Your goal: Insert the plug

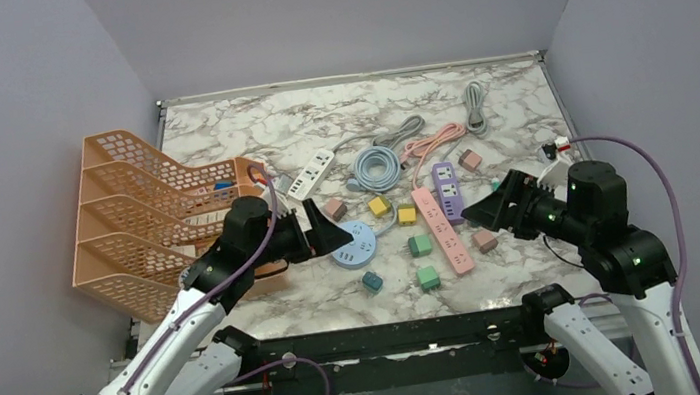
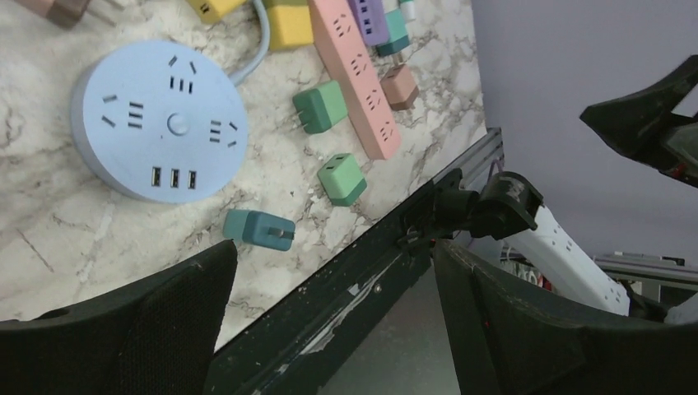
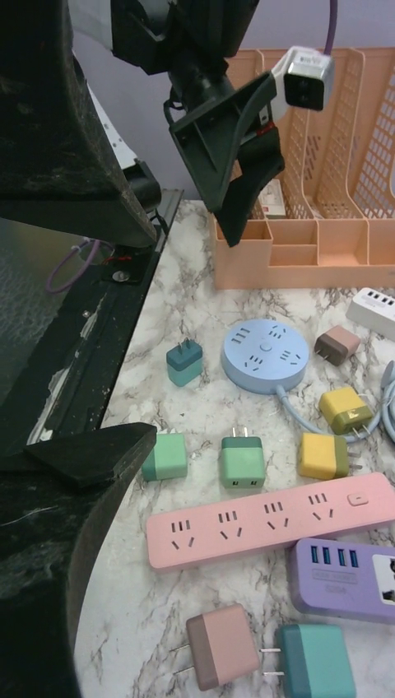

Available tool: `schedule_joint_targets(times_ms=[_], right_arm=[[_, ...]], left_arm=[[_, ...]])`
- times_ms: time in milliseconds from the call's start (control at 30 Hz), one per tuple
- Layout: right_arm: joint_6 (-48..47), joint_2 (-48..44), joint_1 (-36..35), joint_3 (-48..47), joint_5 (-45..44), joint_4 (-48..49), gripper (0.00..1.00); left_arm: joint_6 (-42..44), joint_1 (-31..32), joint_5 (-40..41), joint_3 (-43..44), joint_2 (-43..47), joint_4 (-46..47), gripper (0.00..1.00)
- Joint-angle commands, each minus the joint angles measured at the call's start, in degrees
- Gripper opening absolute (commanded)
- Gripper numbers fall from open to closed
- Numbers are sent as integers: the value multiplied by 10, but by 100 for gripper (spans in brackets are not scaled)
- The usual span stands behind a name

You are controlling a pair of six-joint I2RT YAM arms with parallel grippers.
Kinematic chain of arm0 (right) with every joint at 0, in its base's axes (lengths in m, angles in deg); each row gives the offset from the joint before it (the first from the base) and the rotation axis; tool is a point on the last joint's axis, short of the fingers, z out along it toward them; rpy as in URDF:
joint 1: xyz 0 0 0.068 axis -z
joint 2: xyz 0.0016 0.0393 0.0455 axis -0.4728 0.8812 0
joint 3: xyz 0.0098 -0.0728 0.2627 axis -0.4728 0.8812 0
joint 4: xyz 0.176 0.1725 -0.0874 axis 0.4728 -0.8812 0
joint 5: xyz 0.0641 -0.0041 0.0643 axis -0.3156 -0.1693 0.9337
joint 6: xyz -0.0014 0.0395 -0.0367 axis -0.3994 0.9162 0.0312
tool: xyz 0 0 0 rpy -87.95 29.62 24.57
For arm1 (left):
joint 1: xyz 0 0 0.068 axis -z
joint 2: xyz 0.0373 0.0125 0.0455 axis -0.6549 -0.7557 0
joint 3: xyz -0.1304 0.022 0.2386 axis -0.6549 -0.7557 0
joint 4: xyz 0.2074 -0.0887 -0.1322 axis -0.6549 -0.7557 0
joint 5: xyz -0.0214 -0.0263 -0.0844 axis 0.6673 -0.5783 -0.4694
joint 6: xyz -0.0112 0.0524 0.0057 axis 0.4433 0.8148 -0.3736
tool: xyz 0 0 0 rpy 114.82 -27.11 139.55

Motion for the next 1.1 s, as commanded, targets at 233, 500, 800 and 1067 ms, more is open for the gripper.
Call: schedule_joint_targets(times_ms=[233, 500, 800, 1067], right_arm=[[35, -24, 4, 23, -41, 5, 77], [42, -34, 4, 30, -86, -13, 76], [45, -43, 4, 40, -94, -16, 75], [43, -44, 4, 50, -96, -13, 75]], left_arm=[[-207, 164, 222, -27, -81, -26, 84], [-327, 230, 267, -38, -157, -38, 80], [-379, 255, 271, -11, -260, -38, 80], [-407, 258, 274, -7, -288, -26, 78]])
